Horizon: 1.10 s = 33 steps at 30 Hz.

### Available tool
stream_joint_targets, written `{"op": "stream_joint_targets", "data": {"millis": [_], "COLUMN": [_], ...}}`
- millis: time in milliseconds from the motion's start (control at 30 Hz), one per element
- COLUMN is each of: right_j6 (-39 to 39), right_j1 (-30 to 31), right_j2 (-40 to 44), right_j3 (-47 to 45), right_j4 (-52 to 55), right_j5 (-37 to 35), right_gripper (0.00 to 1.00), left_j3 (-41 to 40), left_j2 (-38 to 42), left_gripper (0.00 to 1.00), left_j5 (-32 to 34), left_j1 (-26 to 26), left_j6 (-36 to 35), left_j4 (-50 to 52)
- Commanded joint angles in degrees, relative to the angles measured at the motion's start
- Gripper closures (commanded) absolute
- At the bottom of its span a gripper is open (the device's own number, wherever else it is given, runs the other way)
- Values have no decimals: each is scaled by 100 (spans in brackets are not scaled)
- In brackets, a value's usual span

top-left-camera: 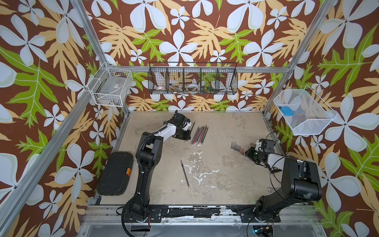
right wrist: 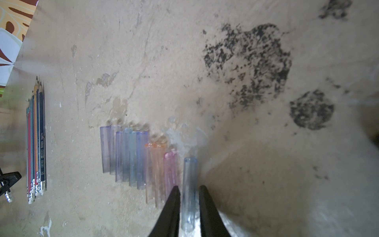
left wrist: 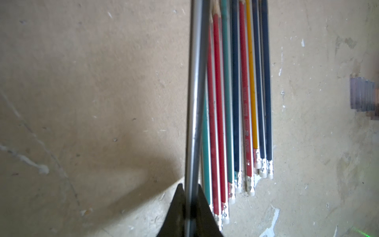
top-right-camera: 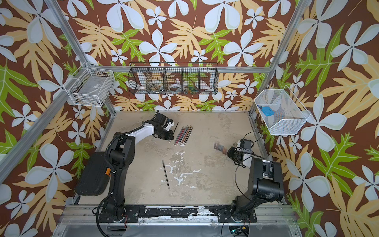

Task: Remove the protective cover of the pencils
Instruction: Place the protective sleeve at the center of the board, then pick up the pencil from the center of the board.

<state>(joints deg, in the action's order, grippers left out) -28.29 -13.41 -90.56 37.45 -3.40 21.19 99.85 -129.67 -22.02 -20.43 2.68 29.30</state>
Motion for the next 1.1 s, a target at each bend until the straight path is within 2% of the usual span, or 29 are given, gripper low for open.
{"op": "stream_joint_targets", "data": {"millis": [0, 133, 567, 733, 833, 933, 1000, 1067], "right_j6": [-17, -25, 9, 250, 297, 367, 337, 239], "right_j1": [13, 14, 13, 40, 130, 740, 1550, 2729], "right_j2": [30, 38, 207, 844, 1352, 1921, 2326, 2599], "right_j3": [-11, -33, -88, -86, -233, -404, -460, -410], "right_j4": [7, -3, -60, 237, 253, 247, 245, 173], "right_j5": [35, 65, 200, -330, -385, -367, -613, -1113], "right_gripper": [79, 79, 79, 77, 76, 79, 77, 74], "left_j3": [52, 65, 155, -160, -490, -954, -1300, -1571], "left_j2": [-28, -34, 29, 799, 1434, 2091, 2514, 2873], "left_gripper": [87, 83, 83, 82, 82, 80, 78, 79], "left_j5": [-72, -72, -111, -229, -415, -844, -1076, -1118], "left_j1": [-21, -58, -128, -157, -157, -155, -159, -155], "left_j6": [-30, -39, -24, 240, 448, 711, 851, 896], "left_j4": [85, 102, 138, -304, -747, -1391, -1823, -2133]}}
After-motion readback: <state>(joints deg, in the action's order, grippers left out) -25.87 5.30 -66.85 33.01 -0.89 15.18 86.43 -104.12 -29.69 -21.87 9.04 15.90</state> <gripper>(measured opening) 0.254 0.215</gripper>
